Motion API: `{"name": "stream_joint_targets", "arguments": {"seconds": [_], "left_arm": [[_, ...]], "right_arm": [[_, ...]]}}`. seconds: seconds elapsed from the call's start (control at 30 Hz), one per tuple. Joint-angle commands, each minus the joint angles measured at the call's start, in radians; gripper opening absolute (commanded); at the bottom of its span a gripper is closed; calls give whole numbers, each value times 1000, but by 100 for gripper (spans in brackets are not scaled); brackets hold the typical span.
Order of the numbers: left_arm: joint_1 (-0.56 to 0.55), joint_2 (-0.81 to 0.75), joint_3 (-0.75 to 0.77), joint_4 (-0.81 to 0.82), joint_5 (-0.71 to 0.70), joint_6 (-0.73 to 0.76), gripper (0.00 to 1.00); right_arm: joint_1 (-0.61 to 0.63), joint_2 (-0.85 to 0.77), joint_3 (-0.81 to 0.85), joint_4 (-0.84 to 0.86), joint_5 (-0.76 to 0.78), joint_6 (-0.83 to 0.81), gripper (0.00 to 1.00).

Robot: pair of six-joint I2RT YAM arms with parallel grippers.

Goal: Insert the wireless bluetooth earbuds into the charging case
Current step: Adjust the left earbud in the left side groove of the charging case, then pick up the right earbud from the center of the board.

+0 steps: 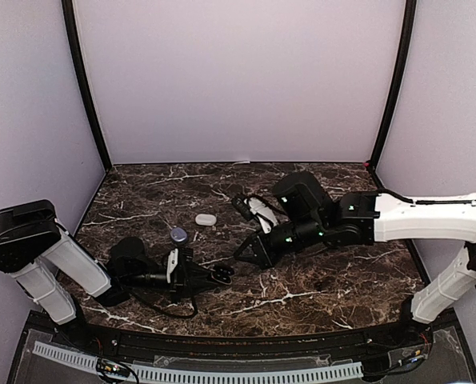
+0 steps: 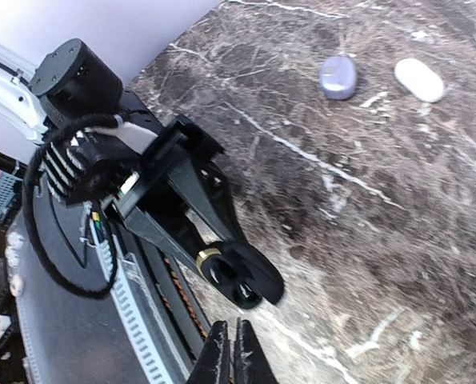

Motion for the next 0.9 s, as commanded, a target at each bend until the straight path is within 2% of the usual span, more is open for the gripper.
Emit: {"name": "stream_joint_targets", "arguments": {"seconds": [0.0, 0.07, 0.27, 0.37, 0.63, 0.87], "left_arm": [[3, -31, -5, 32, -6, -15, 8], [3, -40, -8, 31, -12, -15, 8], [3, -60, -8, 17, -28, -26, 8], [3, -63, -3, 7, -32, -43, 8], [3, -103, 68, -53, -66, -205, 8], [3, -46, 28, 48, -81, -171, 8]], "right_arm": [[-5, -85, -69, -115, 145, 2, 7], [-11, -108, -93, -178, 199, 22, 13], [-49, -73, -119, -454, 383, 120, 22], [-73, -46, -137, -525, 453, 192, 32], [-177, -29, -231, -522, 481, 275, 33], [-202, -56, -311, -426, 444, 294, 32]]}}
